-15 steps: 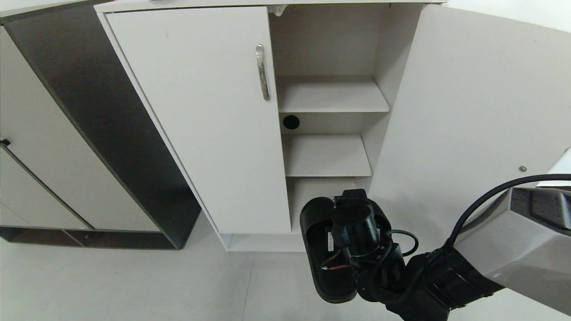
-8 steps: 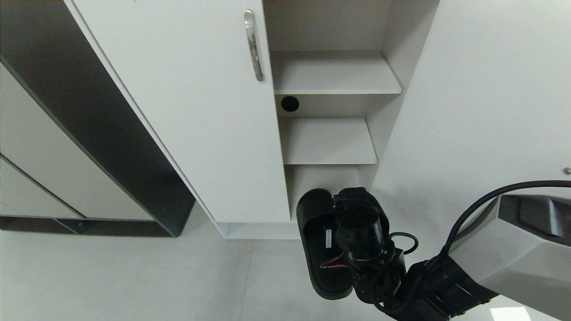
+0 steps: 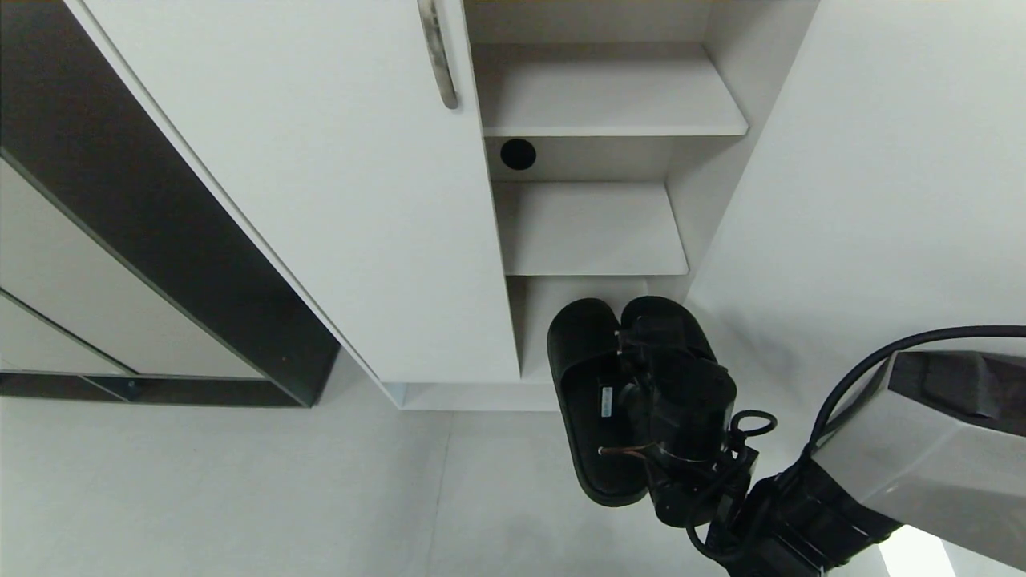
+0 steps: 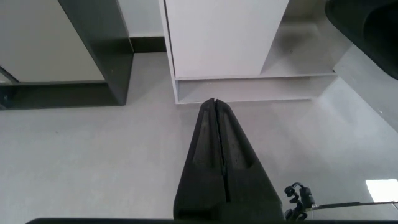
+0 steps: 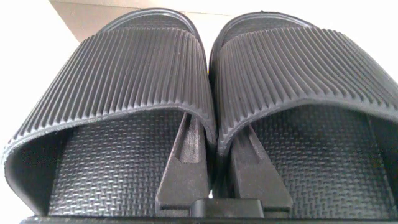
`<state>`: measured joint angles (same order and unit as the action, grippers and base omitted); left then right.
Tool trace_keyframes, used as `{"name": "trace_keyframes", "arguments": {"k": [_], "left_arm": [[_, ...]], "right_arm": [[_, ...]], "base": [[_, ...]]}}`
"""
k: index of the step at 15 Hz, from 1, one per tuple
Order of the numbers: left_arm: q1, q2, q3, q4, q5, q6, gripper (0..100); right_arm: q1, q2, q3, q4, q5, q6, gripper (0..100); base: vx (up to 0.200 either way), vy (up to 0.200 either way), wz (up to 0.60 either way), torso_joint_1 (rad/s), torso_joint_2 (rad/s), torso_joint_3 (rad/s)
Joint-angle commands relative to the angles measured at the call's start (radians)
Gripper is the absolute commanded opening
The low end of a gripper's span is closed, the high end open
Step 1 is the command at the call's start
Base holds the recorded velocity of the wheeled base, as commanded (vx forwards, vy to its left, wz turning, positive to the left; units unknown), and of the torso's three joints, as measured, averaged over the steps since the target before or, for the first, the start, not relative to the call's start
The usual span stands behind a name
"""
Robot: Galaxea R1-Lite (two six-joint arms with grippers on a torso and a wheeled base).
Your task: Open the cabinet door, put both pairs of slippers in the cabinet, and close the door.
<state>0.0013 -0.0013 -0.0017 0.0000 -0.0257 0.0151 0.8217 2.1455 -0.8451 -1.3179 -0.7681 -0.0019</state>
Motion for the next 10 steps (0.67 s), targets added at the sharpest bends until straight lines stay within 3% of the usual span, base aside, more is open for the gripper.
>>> {"name": "trace_keyframes", "arguments": {"k": [1, 10], "left_arm": [[0.0, 0.001, 0.0, 0.0, 0.0, 0.0, 0], [0.0, 0.001, 0.0, 0.0, 0.0, -0.001, 0]], "right_arm": [[-0.019, -0.007, 0.001, 0.0, 0.003, -0.006, 0], [-0.053, -0.016, 0.001, -0.004, 0.006, -0.01, 0]], "base": [[0.0, 0.0, 0.0, 0.0, 0.0, 0.0], [0.0, 0.0, 0.0, 0.0, 0.0, 0.0]]}}
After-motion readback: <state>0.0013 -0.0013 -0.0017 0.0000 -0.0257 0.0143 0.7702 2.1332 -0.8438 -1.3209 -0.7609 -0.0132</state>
